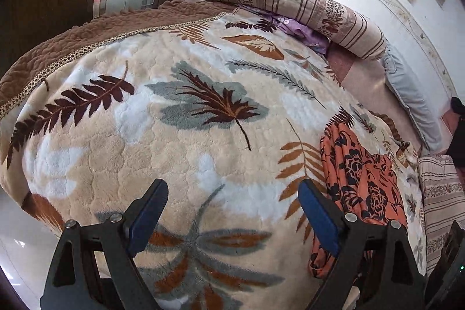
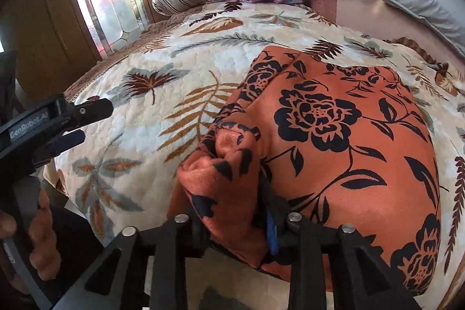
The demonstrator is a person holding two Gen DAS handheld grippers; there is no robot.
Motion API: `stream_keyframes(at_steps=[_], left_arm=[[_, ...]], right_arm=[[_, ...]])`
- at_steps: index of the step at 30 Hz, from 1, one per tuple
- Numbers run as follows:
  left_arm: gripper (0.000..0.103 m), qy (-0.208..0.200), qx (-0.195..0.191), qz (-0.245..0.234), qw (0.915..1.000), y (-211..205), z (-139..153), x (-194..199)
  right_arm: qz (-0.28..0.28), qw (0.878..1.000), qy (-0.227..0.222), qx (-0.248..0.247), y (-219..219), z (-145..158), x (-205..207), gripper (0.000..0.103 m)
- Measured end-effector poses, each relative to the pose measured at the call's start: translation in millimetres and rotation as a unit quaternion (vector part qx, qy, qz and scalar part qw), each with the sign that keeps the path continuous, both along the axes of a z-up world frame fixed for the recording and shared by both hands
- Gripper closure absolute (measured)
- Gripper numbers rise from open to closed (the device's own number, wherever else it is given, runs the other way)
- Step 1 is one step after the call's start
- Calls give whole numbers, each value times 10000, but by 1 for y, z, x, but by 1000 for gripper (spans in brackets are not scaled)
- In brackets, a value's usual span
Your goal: Fold small clothes
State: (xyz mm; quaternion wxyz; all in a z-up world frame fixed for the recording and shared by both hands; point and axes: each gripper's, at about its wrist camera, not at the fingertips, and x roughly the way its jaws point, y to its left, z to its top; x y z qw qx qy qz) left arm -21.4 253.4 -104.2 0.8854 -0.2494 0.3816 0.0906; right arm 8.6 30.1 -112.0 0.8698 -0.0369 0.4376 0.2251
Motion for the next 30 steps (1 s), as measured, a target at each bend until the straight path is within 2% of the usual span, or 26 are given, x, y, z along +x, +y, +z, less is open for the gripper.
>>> stream_keyframes(at_steps=[2, 4, 6, 10, 12, 15, 16, 17, 18, 19, 20, 21, 25, 30], left_arm=[[12, -63, -11, -22, 10000, -2, 2, -1], [12, -171, -91, -125, 9997, -7, 5, -1], [12, -231, -201, -357, 9989, -19, 11, -1], [12, -548, -386, -1184, 9907, -67, 38, -9], [12, -527, -346, -1585, 9854, -95, 45, -7], [12, -281, -225, -1832, 9824, -127, 40, 1], [19, -71, -182, -1852, 9825, -133, 32, 7], [31, 278, -160, -1868, 9819, -137, 19, 14], [74, 744, -141, -1832, 9802, -139, -1, 22], [83, 1095, -350, -1718, 9784, -134, -20, 26], [83, 966, -738, -1557, 9803, -124, -27, 22], [83, 933, -898, -1502, 9801, -119, -27, 19], [83, 940, -613, -1470, 9828, -126, -24, 8], [83, 954, -709, -1403, 9830, -125, -26, 4]], right_arm=[[239, 9991, 111, 321, -3, 2, -8, 35], [249, 9988, 32, 429, -8, 7, -21, 35], [117, 9964, 21, 838, -26, 17, -34, 35], [-513, 9895, -220, 1336, -78, 36, -50, 35], [-911, 9829, -282, 1576, -107, 42, -53, 35], [-1403, 9703, -220, 1958, -145, 44, -52, 35], [-1518, 9670, -215, 2037, -155, 43, -53, 35], [-1591, 9645, -208, 2096, -163, 43, -50, 35], [-1638, 9628, -181, 2141, -169, 41, -49, 34], [-1684, 9614, -121, 2171, -174, 37, -48, 34], [-1739, 9597, -27, 2210, -178, 33, -47, 35], [-1779, 9572, 68, 2282, -182, 29, -47, 34], [-1891, 9497, 202, 2487, -195, 21, -41, 34], [-1943, 9410, 331, 2749, -206, 17, -38, 34]])
